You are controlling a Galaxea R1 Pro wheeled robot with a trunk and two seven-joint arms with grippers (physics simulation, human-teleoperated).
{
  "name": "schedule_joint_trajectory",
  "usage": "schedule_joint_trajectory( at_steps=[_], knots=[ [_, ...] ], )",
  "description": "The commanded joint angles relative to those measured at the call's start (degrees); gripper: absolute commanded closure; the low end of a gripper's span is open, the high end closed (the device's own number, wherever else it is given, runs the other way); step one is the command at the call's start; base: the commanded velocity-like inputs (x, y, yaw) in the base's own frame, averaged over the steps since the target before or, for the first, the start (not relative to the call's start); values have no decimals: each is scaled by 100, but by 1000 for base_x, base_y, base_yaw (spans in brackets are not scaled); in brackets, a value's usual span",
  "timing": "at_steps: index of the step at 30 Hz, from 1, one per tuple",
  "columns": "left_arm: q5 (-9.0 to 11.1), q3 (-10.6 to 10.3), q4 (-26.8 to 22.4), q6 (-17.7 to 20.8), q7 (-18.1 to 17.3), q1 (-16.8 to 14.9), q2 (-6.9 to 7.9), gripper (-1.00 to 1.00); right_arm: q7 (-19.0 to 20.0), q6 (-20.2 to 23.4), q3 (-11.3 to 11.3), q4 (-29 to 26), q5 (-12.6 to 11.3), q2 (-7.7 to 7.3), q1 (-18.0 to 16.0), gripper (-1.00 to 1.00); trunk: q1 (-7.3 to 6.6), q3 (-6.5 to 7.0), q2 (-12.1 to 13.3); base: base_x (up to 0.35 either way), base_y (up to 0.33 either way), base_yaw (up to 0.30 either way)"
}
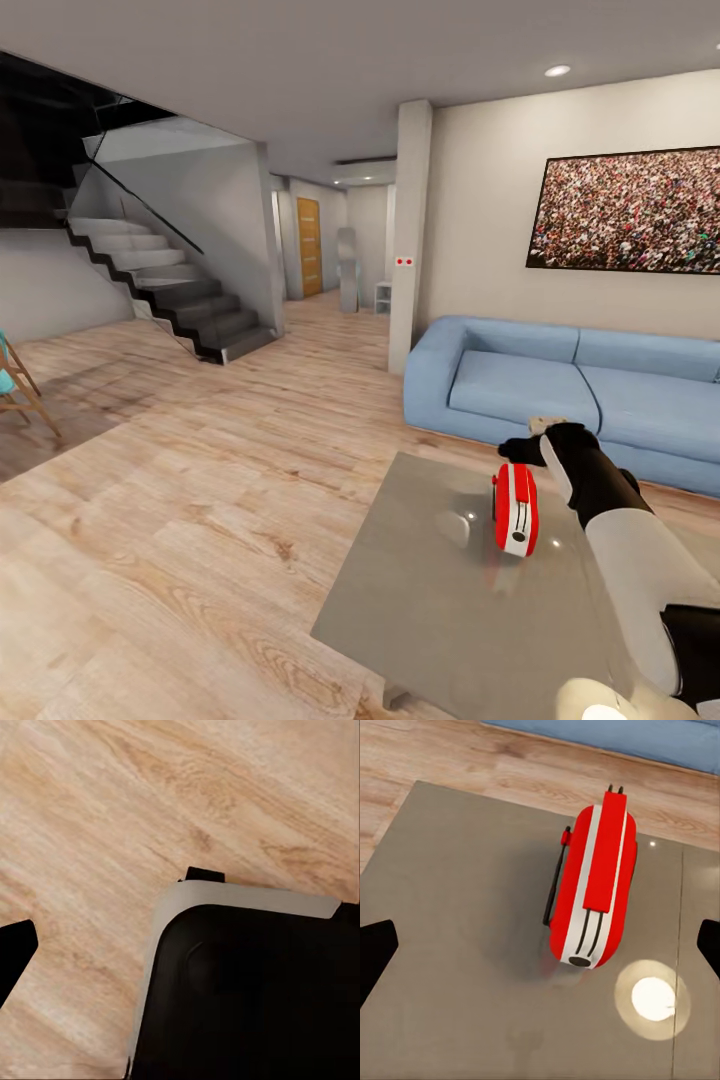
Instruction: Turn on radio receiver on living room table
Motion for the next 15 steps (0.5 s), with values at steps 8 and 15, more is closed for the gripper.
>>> schedule_joint_trajectory(
  at_steps=[8, 15],
  knots=[
    [50, 6, 816, 10, -44, -1, -210, -100, -12, 15, -39, -12, 10, 3, -10, -100, 0, 0, 0, 0, 0, 0],
    [53, 7, 835, 5, -45, -1, -224, -100, -7, 10, -27, -11, 8, 30, -15, -100, 0, 0, 0, 0, 0, 0]
  ],
)
